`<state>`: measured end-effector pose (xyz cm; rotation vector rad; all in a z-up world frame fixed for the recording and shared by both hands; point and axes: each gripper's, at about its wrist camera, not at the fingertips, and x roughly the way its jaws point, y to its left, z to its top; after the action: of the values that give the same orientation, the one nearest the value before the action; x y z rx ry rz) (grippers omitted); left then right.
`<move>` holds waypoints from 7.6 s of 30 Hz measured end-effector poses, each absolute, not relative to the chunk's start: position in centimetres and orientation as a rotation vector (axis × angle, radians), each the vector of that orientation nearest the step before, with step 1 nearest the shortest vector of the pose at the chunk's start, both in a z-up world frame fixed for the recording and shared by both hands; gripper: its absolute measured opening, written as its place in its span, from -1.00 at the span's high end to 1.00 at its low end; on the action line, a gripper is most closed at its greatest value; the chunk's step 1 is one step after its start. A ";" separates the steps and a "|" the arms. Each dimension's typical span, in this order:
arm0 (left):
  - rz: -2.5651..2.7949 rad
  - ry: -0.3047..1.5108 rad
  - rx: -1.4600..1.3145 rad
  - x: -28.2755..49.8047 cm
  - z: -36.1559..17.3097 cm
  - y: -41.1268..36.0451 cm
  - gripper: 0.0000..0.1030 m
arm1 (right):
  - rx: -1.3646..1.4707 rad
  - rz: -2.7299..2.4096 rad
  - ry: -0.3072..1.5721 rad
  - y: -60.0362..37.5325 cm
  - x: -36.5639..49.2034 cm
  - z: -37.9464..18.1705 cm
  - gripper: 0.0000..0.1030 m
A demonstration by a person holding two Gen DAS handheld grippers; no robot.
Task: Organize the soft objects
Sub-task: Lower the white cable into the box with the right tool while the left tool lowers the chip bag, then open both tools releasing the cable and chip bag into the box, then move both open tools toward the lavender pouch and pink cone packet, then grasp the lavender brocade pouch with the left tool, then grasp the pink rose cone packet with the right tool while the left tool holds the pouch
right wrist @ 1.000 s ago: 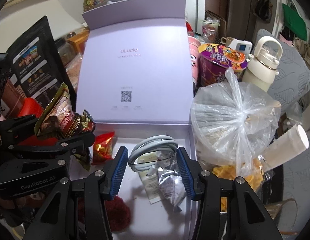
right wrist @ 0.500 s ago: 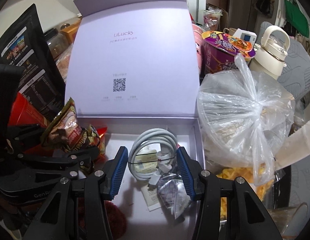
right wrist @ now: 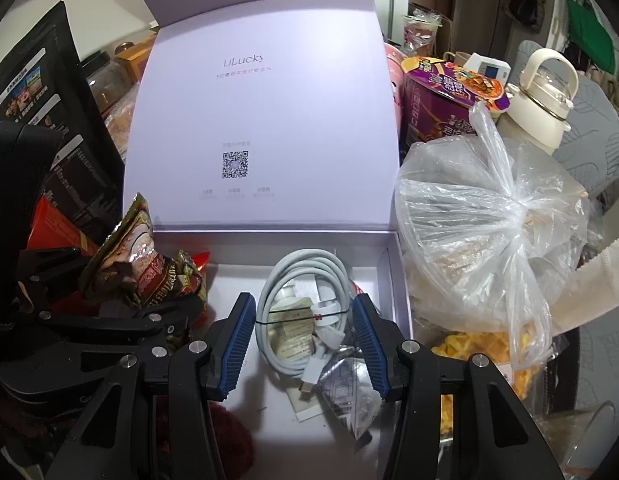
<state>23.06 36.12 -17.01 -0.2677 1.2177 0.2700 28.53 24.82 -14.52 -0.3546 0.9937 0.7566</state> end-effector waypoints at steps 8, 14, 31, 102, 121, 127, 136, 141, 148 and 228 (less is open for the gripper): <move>0.326 1.243 -0.216 24.0 -16.5 35.3 -0.44 | -0.355 0.720 1.001 23.8 28.2 -13.7 -0.16; 0.333 1.216 -0.161 24.3 -14.8 34.1 -0.57 | -0.354 0.704 0.994 23.0 28.2 -12.7 -0.20; 0.339 1.113 -0.176 23.3 -7.6 33.0 -0.57 | -0.336 0.691 0.914 21.2 26.7 -7.3 -0.20; 0.162 0.904 -0.084 6.0 4.1 -0.3 -0.58 | -0.196 0.585 0.731 -15.2 10.1 4.7 -0.44; 0.044 1.033 -0.051 7.4 -2.4 -6.1 -0.93 | -0.149 0.514 0.876 -21.6 9.4 -1.1 -0.44; 0.003 1.073 -0.026 8.0 -4.9 -7.0 -0.93 | -0.123 0.476 0.927 -22.8 9.3 -3.4 -0.44; -0.047 1.140 0.000 9.0 -8.6 -7.8 -0.93 | -0.062 0.429 1.026 -23.9 9.2 -7.2 -0.44; -0.100 1.152 -0.001 9.5 -10.3 -8.4 -0.93 | -0.017 0.399 1.072 -24.5 9.1 -9.3 -0.44; -0.204 1.184 0.018 10.6 -13.5 -10.4 -0.93 | 0.016 0.340 1.137 -25.6 9.0 -11.7 -0.44; 0.099 1.178 -0.237 2.4 -12.6 5.8 -0.03 | -0.341 0.562 1.184 -9.1 8.0 -19.6 -0.09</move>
<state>2.40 5.76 -12.61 -0.2367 1.1785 0.0992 7.97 -9.11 -19.60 -0.3411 1.1836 0.5622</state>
